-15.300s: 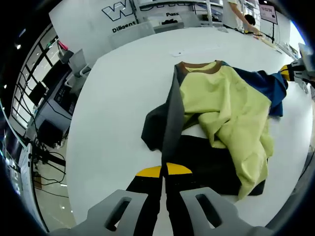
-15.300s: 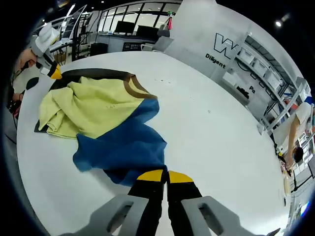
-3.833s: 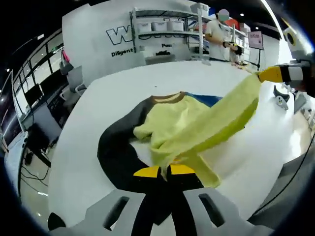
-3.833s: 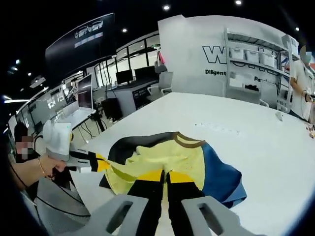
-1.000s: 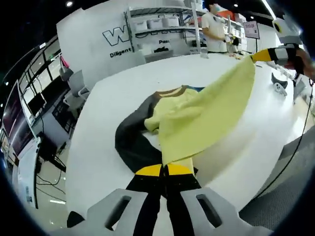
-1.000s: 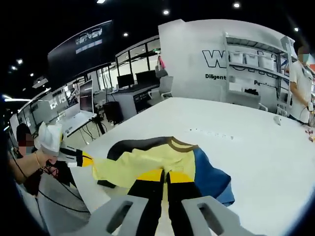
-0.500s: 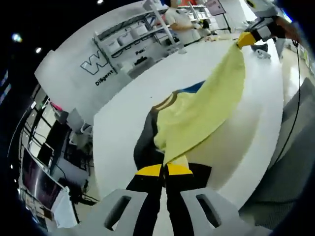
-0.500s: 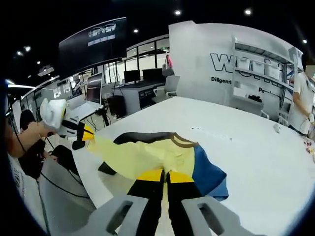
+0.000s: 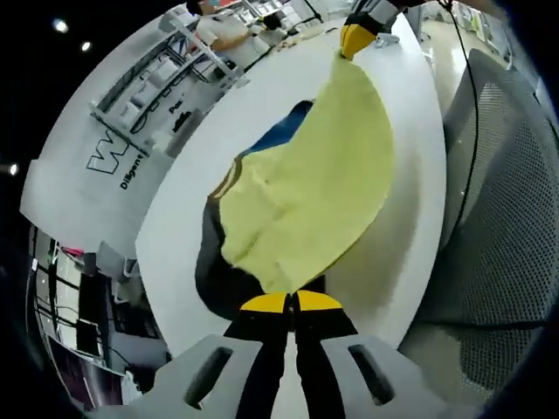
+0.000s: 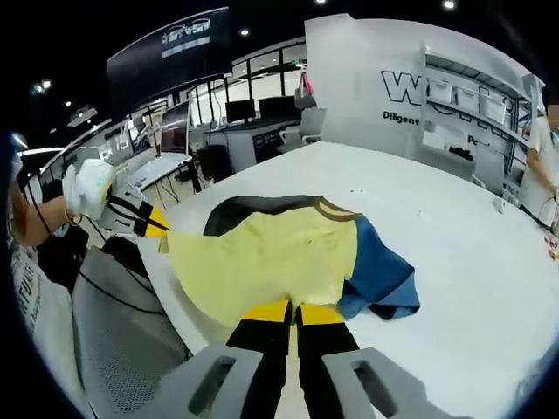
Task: Fold the garment on the visible template until the final outline fits inside the template.
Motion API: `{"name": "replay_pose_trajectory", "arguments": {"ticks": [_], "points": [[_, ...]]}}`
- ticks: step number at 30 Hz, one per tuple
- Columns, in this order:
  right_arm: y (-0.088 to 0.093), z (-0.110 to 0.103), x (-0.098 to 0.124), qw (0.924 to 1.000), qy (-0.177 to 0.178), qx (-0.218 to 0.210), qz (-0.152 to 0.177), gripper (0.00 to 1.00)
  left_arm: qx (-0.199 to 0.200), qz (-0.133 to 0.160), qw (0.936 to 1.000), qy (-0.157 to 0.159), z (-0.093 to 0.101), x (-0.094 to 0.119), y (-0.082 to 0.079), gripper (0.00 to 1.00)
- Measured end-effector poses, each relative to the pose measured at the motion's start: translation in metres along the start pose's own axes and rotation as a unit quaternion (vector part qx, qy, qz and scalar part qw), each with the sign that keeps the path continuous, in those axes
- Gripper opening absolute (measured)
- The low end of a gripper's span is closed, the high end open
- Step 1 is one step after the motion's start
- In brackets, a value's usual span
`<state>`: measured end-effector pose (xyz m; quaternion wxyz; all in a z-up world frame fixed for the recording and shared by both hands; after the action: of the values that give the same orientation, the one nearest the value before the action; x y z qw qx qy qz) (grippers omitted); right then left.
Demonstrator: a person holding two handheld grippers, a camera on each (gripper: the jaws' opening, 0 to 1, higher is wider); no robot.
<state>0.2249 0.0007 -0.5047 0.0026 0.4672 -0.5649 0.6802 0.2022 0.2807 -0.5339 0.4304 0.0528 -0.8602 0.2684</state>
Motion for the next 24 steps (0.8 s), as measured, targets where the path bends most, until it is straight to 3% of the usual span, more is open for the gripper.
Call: {"name": "replay_pose_trajectory", "arguments": {"ticks": [1,3,6,14,24], "points": [[0.009,-0.001,-0.002,0.9999,-0.002,-0.007,-0.014,0.0,0.02,0.001,0.9996,0.021,0.009,-0.004,0.001,0.03],[0.02,-0.002,-0.006,0.9996,-0.006,-0.01,-0.027,0.0,0.054,-0.009,0.9981,0.03,0.018,-0.009,0.005,0.03],[0.035,-0.002,-0.01,0.9988,-0.006,-0.014,-0.047,0.0,0.053,-0.005,0.998,0.033,0.026,-0.014,0.005,0.03],[0.066,-0.008,-0.023,0.9956,-0.019,-0.009,-0.091,0.0,0.07,-0.029,0.9956,0.056,0.047,-0.024,0.017,0.04],[0.092,-0.008,-0.038,0.9923,-0.013,-0.005,-0.123,0.0,0.101,-0.045,0.9917,0.065,0.053,-0.029,0.027,0.04]]}}
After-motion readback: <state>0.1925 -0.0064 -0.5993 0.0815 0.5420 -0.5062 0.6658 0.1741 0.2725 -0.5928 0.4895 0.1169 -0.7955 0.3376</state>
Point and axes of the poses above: the point that each gripper's makers call its tool centre point, and the gripper's own axes: x roughly backward along the fingers, z roughly to its right, y roughly out of its underside, the point moved 5 cm from there along x, roughly backward along the fingers, and after that the axes turned 3 degrees about -z, right-handed, at the moved point
